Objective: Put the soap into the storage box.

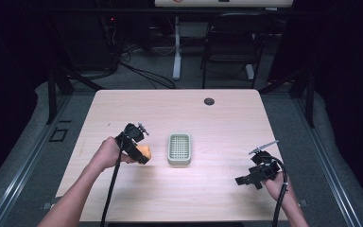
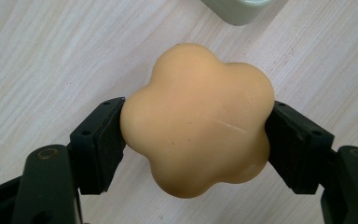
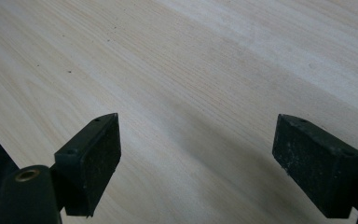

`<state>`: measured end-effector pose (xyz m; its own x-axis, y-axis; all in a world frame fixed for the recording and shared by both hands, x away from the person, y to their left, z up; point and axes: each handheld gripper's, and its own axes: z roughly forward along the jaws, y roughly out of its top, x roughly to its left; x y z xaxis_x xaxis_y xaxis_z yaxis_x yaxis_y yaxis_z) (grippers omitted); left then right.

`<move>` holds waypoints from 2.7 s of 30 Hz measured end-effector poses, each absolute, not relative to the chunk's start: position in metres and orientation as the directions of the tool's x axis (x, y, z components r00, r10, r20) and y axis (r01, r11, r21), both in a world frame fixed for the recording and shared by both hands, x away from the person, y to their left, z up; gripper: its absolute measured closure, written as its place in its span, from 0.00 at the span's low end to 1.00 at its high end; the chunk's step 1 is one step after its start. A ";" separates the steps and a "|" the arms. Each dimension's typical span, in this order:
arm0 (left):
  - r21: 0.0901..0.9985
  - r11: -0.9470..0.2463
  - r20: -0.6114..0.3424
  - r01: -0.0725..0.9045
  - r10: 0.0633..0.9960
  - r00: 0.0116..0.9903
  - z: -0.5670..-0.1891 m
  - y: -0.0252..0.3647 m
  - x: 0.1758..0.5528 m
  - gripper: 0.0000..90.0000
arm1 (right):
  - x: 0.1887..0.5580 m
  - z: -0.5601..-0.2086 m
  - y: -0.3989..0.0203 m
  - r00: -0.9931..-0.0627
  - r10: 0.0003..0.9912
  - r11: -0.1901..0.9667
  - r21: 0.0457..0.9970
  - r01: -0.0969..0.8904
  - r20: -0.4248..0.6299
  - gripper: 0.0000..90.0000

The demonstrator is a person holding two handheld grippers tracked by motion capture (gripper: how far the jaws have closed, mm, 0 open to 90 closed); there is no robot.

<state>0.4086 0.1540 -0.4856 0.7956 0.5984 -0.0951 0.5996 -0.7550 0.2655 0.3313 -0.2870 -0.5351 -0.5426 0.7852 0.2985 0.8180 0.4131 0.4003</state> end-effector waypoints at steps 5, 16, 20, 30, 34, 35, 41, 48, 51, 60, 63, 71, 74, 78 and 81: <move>0.266 -0.758 -0.091 0.595 0.595 0.798 -0.483 0.150 0.412 0.29 | 0.331 -0.535 -0.287 -0.545 0.784 0.417 0.398 0.817 0.297 0.17; 0.265 -0.771 -0.085 0.579 0.580 0.810 -0.478 0.138 0.422 0.29 | 0.331 -0.536 -0.287 -0.543 0.784 0.412 0.402 0.818 0.302 0.17; 0.264 -0.774 -0.087 0.576 0.576 0.813 -0.477 0.135 0.426 0.29 | 0.331 -0.535 -0.287 -0.543 0.783 0.413 0.401 0.818 0.302 0.17; 0.266 -0.780 -0.084 0.567 0.567 0.820 -0.475 0.126 0.432 0.29 | 0.331 -0.535 -0.286 -0.543 0.785 0.414 0.400 0.817 0.297 0.17; 0.268 -0.783 -0.082 0.561 0.561 0.823 -0.474 0.121 0.434 0.29 | 0.331 -0.535 -0.286 -0.546 0.784 0.418 0.399 0.816 0.296 0.17; 0.267 -0.785 -0.081 0.558 0.559 0.825 -0.474 0.119 0.435 0.29 | 0.331 -0.535 -0.286 -0.546 0.783 0.418 0.399 0.816 0.297 0.17; 0.271 -0.789 -0.082 0.551 0.551 0.830 -0.474 0.111 0.438 0.29 | 0.331 -0.536 -0.286 -0.542 0.784 0.411 0.403 0.818 0.301 0.17; 0.273 -0.798 -0.084 0.538 0.537 0.840 -0.476 0.099 0.443 0.29 | 0.331 -0.535 -0.287 -0.547 0.784 0.422 0.396 0.816 0.292 0.17; 0.271 -0.801 -0.083 0.533 0.533 0.842 -0.476 0.096 0.445 0.29 | 0.331 -0.535 -0.286 -0.545 0.785 0.418 0.399 0.816 0.294 0.17; 0.280 -0.805 -0.083 0.523 0.522 0.849 -0.477 0.081 0.451 0.29 | 0.331 -0.535 -0.286 -0.542 0.785 0.411 0.404 0.818 0.300 0.17; 0.279 -0.809 -0.079 0.517 0.517 0.852 -0.479 0.074 0.454 0.29 | 0.331 -0.535 -0.286 -0.543 0.784 0.411 0.404 0.817 0.301 0.17; 0.273 -0.811 -0.090 0.517 0.514 0.853 -0.485 0.063 0.459 0.29 | 0.331 -0.536 -0.286 -0.543 0.783 0.411 0.404 0.817 0.302 0.17; 0.272 -0.810 -0.093 0.519 0.515 0.852 -0.488 0.060 0.461 0.29 | 0.331 -0.535 -0.287 -0.548 0.781 0.418 0.400 0.815 0.299 0.17; 0.265 -0.817 -0.088 0.513 0.509 0.856 -0.491 0.055 0.463 0.29 | 0.331 -0.535 -0.287 -0.550 0.782 0.423 0.398 0.814 0.293 0.17; 0.261 -0.819 -0.085 0.511 0.507 0.858 -0.494 0.051 0.465 0.29 | 0.331 -0.535 -0.287 -0.548 0.781 0.419 0.400 0.815 0.299 0.17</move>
